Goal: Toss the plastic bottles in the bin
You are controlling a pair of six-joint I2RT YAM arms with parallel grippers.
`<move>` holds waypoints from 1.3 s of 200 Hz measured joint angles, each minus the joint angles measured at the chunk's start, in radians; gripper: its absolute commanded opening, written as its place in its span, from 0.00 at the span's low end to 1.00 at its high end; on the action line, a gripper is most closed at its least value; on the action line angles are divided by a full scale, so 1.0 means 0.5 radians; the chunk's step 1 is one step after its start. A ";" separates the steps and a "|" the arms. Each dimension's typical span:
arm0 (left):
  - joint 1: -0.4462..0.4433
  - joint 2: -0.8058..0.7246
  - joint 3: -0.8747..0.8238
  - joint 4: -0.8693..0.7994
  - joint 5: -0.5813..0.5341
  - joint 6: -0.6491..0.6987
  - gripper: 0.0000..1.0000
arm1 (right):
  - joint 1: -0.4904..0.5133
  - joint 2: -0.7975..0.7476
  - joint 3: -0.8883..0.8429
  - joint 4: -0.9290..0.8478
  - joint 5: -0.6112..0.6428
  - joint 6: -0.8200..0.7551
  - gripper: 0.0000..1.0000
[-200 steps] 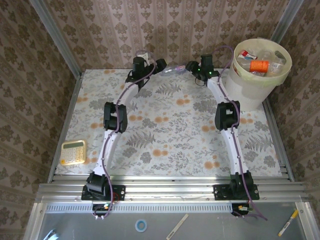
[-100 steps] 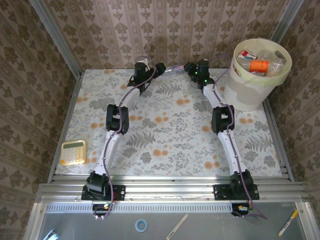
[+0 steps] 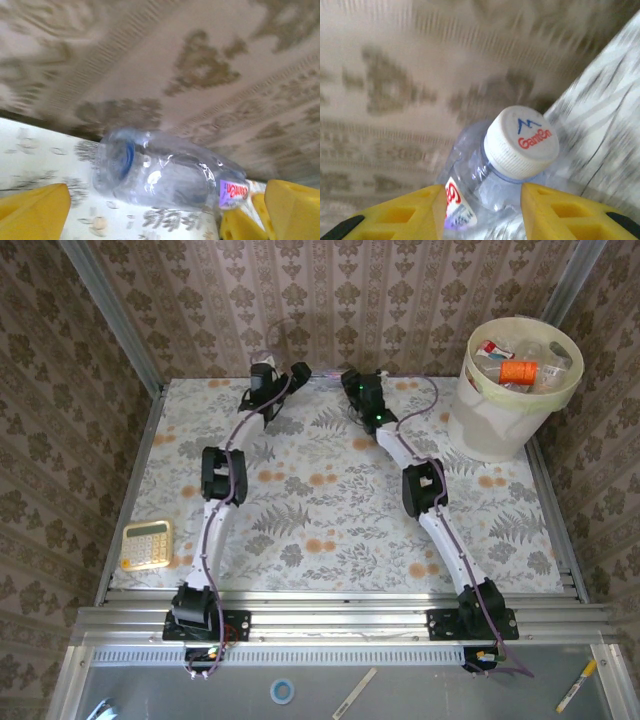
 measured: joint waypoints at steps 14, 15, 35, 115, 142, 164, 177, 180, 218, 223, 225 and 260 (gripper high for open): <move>0.048 -0.118 -0.156 -0.057 -0.040 0.006 1.00 | 0.076 0.000 0.000 0.008 -0.021 0.043 0.40; 0.051 -0.124 -0.165 -0.060 -0.041 0.008 1.00 | 0.080 0.000 0.000 0.008 -0.024 0.044 0.40; 0.138 -0.254 -0.314 -0.172 -0.100 0.096 1.00 | 0.185 -0.001 0.001 0.003 -0.111 0.089 0.36; 0.183 -0.672 -0.215 -0.766 -0.294 0.592 1.00 | 0.377 -1.155 -1.389 -0.529 -0.715 -0.370 0.41; 0.034 -0.672 -0.069 -0.896 -0.330 0.708 1.00 | 0.300 -1.796 -1.875 -0.589 -0.633 -0.597 0.48; -0.082 -0.638 -0.060 -0.903 -0.314 0.710 1.00 | 0.133 -1.888 -1.740 -0.623 -0.591 -0.742 0.50; -0.125 -0.571 -0.021 -0.890 -0.282 0.708 1.00 | 0.034 -1.881 -1.706 -0.626 -0.570 -0.790 0.50; -0.131 -0.551 -0.007 -0.888 -0.275 0.707 1.00 | 0.010 -1.878 -1.706 -0.626 -0.566 -0.800 0.50; -0.167 -0.332 0.079 -0.701 -0.213 0.633 1.00 | -0.129 -1.782 -1.730 -0.707 -0.539 -0.883 0.50; -0.167 -0.301 0.102 -0.665 -0.206 0.614 0.99 | -0.124 -1.782 -1.750 -0.719 -0.541 -0.892 0.50; -0.167 -0.290 0.110 -0.652 -0.204 0.609 0.99 | -0.121 -1.782 -1.758 -0.722 -0.541 -0.896 0.50; -0.163 -0.157 0.187 -0.398 -0.169 0.448 0.96 | -0.063 -1.880 -2.079 -0.735 -0.573 -0.951 0.50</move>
